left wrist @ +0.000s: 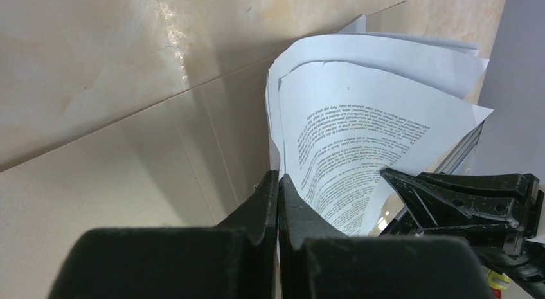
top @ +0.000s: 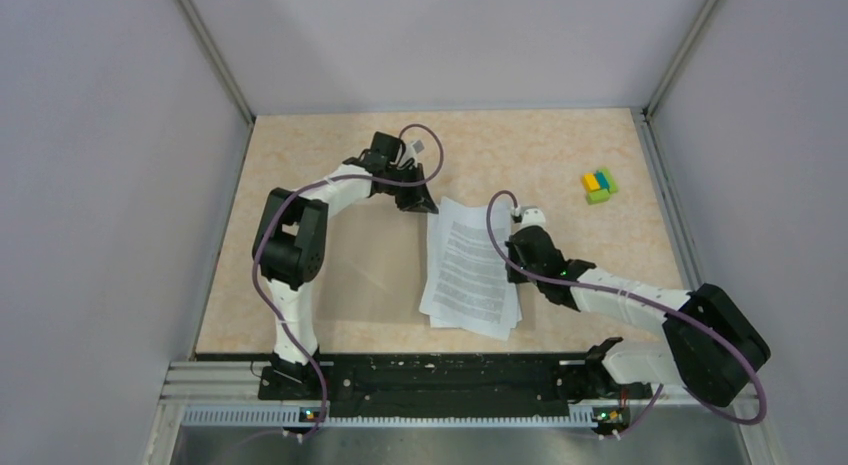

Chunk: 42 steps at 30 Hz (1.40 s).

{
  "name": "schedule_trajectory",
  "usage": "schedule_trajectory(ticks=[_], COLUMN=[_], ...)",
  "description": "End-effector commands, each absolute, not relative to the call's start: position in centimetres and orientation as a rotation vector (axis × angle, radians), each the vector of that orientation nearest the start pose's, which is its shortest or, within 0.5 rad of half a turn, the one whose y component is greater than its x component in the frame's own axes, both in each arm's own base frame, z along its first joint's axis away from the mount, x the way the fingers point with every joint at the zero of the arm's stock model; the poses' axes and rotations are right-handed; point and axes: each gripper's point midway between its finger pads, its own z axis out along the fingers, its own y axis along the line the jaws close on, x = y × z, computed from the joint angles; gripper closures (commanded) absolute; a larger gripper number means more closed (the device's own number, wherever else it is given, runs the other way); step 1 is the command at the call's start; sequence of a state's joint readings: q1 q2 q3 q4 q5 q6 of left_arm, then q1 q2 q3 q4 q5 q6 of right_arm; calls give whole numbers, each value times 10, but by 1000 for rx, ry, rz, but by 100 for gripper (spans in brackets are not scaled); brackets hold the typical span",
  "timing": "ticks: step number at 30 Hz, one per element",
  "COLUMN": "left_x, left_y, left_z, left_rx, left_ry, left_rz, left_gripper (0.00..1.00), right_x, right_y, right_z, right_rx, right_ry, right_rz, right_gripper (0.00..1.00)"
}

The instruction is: Put the files into the folder

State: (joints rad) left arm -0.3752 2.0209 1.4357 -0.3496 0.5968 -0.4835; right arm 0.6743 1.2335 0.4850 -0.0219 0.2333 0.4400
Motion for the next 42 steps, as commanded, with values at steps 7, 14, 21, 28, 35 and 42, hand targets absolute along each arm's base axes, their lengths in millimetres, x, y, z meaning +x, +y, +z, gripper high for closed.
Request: schedule_trajectory(ticks=[7,14,21,28,35,42], left_x=[400,400,396,393,384,371], left_y=[-289,-292,-287,-283,-280,-280], left_z=[95,94,93,105,108,86], left_rx=[285,342,295,246,233,220], left_ry=[2567,2605,2614,2588,2590,2672], left_rz=[-1137,-1160,-1144,-1136,-1152,-1063], left_gripper=[100,100,75,43,45,47], right_x=[279,285,281,279,278,281], right_y=[189,189,189,184,188,202], right_z=[57,56,46,42,42,50], right_rx=[-186,-186,-164,-130,-124,-142], right_ry=[2232,2229,2256,2276,2274,2254], right_rz=[297,272,284,278,313,385], right_gripper=[100,100,84,79,79,83])
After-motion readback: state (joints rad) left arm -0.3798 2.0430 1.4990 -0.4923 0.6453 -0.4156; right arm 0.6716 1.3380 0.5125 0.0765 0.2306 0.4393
